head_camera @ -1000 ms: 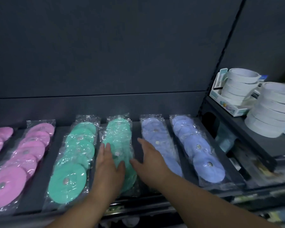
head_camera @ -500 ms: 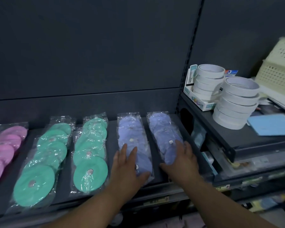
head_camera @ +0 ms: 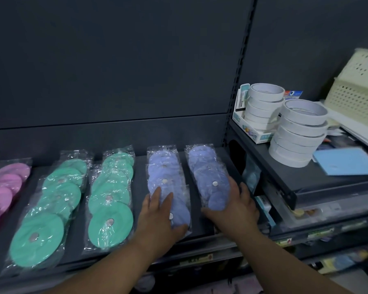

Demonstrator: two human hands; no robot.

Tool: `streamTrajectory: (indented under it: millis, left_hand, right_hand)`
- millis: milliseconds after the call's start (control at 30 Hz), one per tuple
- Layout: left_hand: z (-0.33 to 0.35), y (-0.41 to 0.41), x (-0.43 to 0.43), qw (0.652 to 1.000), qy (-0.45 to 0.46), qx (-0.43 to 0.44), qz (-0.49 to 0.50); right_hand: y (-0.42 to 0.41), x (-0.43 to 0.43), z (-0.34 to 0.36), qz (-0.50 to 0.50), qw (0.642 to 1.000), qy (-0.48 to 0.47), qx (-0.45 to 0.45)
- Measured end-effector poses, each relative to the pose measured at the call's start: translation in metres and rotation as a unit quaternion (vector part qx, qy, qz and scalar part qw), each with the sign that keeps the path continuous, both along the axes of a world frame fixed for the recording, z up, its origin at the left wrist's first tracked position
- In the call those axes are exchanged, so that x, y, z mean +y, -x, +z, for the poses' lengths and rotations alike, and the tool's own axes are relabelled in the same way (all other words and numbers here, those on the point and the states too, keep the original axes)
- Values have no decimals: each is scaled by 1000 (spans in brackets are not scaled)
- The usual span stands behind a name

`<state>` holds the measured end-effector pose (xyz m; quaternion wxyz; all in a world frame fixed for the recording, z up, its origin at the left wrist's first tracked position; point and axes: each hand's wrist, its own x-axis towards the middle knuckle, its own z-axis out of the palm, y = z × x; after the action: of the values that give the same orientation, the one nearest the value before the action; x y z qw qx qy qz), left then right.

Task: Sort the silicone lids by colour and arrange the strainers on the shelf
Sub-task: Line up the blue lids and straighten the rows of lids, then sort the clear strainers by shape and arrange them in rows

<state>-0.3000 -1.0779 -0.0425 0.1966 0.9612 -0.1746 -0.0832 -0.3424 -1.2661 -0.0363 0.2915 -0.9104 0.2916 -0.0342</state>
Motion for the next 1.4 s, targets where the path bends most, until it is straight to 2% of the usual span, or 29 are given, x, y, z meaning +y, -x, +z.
streamTrajectory:
  millis: [133,233,400,500,667,767,867,1033,1100,1267,1400]
  left_hand:
    - [-1,1,-3,998,-57,7,-20]
    - [-2,0,-3,999,-24,46,-8]
    - [0,2,-3,999,27,45,8]
    - [-1,3,-3,998,36,46,10]
    - [-1,2,-2,999,23,10,20]
    - [0,-2,-4,999,-3,-37,6]
    - [-5,-5,-5,999,-27,-30,-22]
    - [-12,-5,-4,997,-54,-37,-31]
    - [-4,-4,-3,997,-53,-36,-37]
    - [15,-4,24,995,-32,-89,-35]
    - [39,-15,87,993,-54,-108,0]
  right_hand:
    - [-2,-6,-2,32,999,11,29]
    - [-1,-5,-4,31,999,12,25]
    - [-4,2,-4,0,994,70,-82]
    - [-11,4,-2,-9,992,82,-98]
    - [-19,9,-7,48,995,90,-22]
    - [-26,12,-10,101,989,100,-38]
    - [-29,13,-15,163,976,144,3]
    - [-30,12,-14,151,977,146,30]
    - [-29,16,-8,147,979,138,20]
    - [-32,48,18,193,971,115,-87]
    - [-38,94,42,292,948,105,-63]
